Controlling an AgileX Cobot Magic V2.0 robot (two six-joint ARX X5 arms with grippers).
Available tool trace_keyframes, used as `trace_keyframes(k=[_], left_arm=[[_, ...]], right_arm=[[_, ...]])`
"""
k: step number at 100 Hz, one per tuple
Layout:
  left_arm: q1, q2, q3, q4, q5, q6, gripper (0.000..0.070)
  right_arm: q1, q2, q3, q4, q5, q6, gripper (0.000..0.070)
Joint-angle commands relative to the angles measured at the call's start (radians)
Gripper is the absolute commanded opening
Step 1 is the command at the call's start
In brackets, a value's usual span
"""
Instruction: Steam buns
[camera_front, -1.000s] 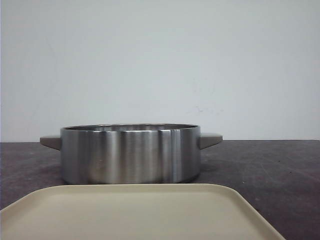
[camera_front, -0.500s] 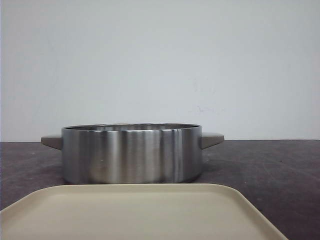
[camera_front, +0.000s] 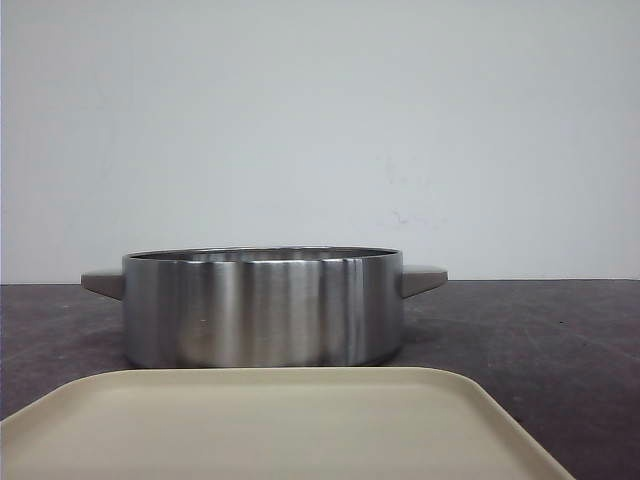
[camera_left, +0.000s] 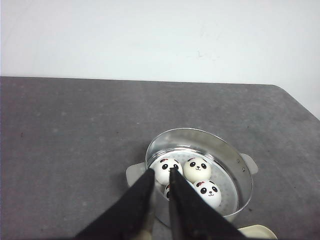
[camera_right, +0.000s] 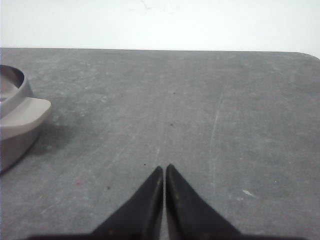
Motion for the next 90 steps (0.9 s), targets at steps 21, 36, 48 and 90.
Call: trace_keyframes(k=[21, 36, 48, 90], left_arm=[[-0.007, 0.005, 0.016, 0.009, -0.003, 0.008, 0.0003], [-0.007, 0.005, 0.016, 0.009, -0.003, 0.008, 0.0003], [-0.002, 0.005, 0.016, 0.011, -0.008, 0.047, 0.0003], [0.203, -0.136, -0.539, 0.785, -0.003, 0.215, 0.0003]], right_arm=[[0.000, -0.001, -0.003, 0.010, 0.002, 0.009, 0.0007], [0.000, -0.001, -0.003, 0.010, 0.002, 0.009, 0.0007], [0.000, -0.001, -0.003, 0.010, 0.002, 0.009, 0.0007], [0.000, -0.001, -0.003, 0.010, 0.002, 0.009, 0.0007]])
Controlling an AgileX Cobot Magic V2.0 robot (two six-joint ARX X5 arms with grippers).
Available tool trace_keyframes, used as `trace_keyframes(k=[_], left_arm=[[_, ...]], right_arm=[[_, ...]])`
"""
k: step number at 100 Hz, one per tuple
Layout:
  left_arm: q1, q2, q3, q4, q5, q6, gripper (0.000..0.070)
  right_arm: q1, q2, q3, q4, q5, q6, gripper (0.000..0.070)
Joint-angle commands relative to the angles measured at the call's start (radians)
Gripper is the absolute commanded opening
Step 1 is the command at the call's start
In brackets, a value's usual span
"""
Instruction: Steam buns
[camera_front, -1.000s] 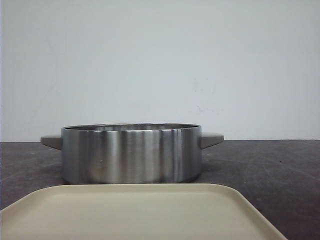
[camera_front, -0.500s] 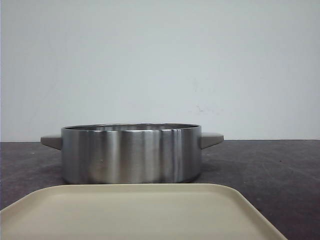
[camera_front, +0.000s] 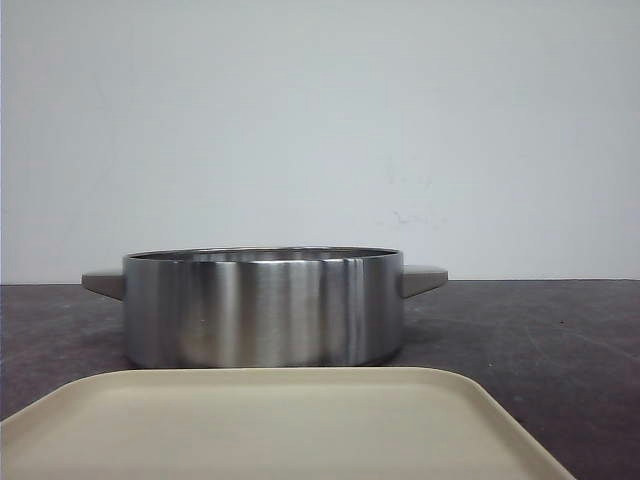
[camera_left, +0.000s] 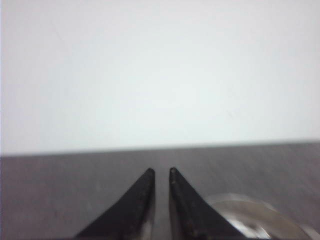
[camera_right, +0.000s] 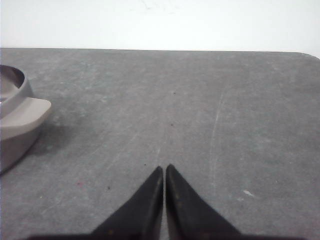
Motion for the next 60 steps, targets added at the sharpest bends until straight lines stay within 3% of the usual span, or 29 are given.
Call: trace_keyframes(k=[1, 18, 32, 45, 60], left_arm=[[0.031, -0.024, -0.125, 0.146, 0.016, -0.008, 0.0003], [0.163, -0.111, -0.393, 0.311, 0.071, -0.108, 0.0003], [0.253, -0.188, -0.548, 0.356, 0.077, -0.157, 0.0003], [0.305, -0.243, -0.644, 0.379, 0.082, -0.149, 0.0003], [0.347, -0.278, -0.705, 0.390, 0.117, -0.078, 0.0003]], right_arm=[[0.000, -0.001, -0.003, 0.010, 0.002, 0.009, 0.0007], [0.000, -0.001, -0.003, 0.010, 0.002, 0.009, 0.0007], [0.000, -0.001, -0.003, 0.010, 0.002, 0.009, 0.0007], [0.000, -0.001, -0.003, 0.010, 0.002, 0.009, 0.0007], [0.000, -0.001, -0.003, 0.010, 0.002, 0.009, 0.0007]])
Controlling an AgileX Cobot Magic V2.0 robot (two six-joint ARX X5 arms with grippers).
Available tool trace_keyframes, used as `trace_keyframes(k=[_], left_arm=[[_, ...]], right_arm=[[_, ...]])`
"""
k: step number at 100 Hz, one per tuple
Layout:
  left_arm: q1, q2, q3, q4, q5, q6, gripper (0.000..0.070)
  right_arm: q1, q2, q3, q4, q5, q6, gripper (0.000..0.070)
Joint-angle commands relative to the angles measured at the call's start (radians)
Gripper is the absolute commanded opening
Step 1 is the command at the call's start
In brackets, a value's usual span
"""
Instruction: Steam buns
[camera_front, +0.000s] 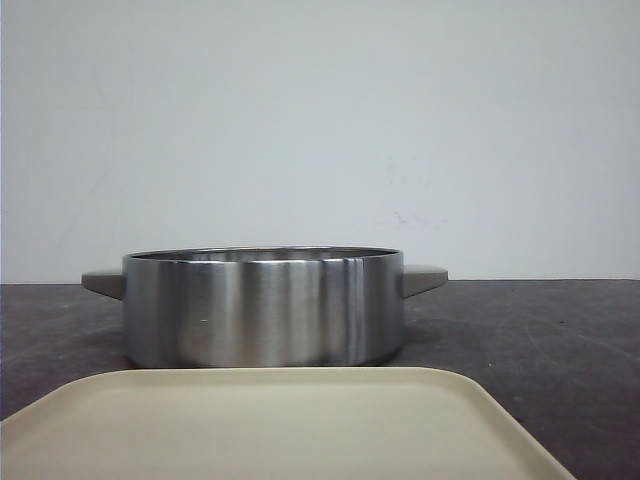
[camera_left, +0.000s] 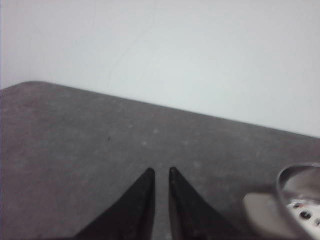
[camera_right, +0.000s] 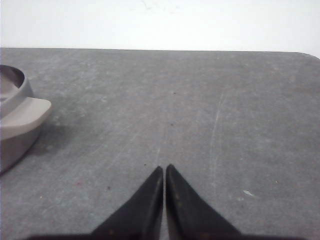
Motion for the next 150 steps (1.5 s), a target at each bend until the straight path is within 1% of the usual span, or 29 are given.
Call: trace_keyframes(k=[1, 15, 18, 33, 54, 67, 79, 90, 150], left_arm=[[0.012, -0.009, -0.016, 0.026, 0.022, 0.052, 0.0003], [0.044, -0.028, -0.056, 0.050, 0.096, 0.113, 0.0003], [0.050, -0.034, -0.058, 0.036, 0.106, 0.122, 0.0003], [0.069, -0.077, -0.058, -0.050, 0.113, 0.161, 0.0003], [0.076, -0.092, -0.058, -0.179, 0.106, 0.169, 0.0003], [0.077, -0.092, -0.058, -0.211, 0.104, 0.171, 0.0003], [0.082, -0.092, -0.058, -0.232, 0.104, 0.192, 0.0003], [0.092, -0.092, -0.058, -0.232, 0.109, 0.208, 0.0003], [0.096, -0.091, -0.058, -0.225, 0.108, 0.203, 0.0003]], right_arm=[[0.000, -0.001, -0.003, 0.010, 0.003, 0.009, 0.0007], [0.000, -0.001, -0.003, 0.010, 0.003, 0.009, 0.0007], [0.000, -0.001, -0.003, 0.010, 0.003, 0.009, 0.0007], [0.000, -0.001, -0.003, 0.010, 0.003, 0.009, 0.0007], [0.000, -0.001, -0.003, 0.010, 0.003, 0.009, 0.0007], [0.000, -0.001, -0.003, 0.010, 0.003, 0.009, 0.0007], [0.000, -0.001, -0.003, 0.010, 0.003, 0.009, 0.0007], [0.000, -0.001, -0.003, 0.010, 0.003, 0.009, 0.0007], [0.000, -0.001, -0.003, 0.010, 0.003, 0.009, 0.0007]])
